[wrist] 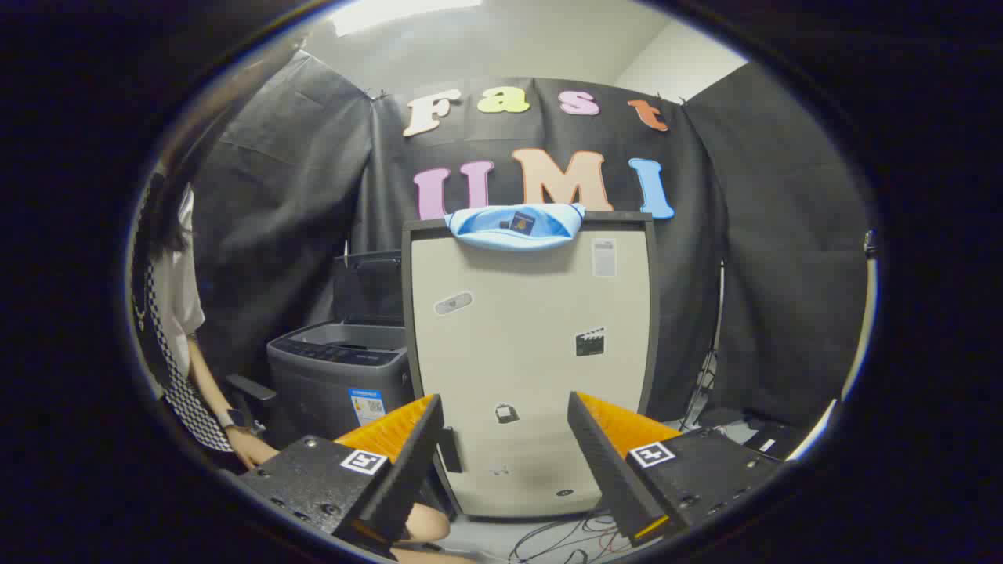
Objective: Put the clothes into the washing machine and then close the washing machine lid.
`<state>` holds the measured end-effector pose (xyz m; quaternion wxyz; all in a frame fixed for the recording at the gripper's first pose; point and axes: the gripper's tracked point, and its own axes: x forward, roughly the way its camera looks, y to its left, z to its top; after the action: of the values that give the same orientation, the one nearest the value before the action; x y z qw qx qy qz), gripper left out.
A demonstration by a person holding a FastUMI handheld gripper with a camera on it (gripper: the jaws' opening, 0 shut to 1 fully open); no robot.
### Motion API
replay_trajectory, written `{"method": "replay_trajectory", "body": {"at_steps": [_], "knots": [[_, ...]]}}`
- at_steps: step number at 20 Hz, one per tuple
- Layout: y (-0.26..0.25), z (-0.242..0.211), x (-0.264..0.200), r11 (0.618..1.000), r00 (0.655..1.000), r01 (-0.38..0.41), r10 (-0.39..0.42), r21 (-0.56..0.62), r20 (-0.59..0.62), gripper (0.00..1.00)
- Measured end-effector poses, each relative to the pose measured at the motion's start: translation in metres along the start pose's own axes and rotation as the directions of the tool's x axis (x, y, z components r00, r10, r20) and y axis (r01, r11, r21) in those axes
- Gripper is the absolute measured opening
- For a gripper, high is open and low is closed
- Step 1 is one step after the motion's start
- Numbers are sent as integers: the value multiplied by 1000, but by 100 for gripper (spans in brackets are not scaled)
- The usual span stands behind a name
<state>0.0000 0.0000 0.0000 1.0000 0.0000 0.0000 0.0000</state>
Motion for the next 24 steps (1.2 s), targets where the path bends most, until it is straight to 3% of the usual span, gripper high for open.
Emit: {"method": "replay_trajectory", "body": {"at_steps": [7,14,24], "knots": [[-1,0,0,1000,1000,4,-4,0,1,97],[-11,8,15,997,997,76,-76,-5,-5,97],[14,199,124,998,993,17,-10,-58,120,97]]}}
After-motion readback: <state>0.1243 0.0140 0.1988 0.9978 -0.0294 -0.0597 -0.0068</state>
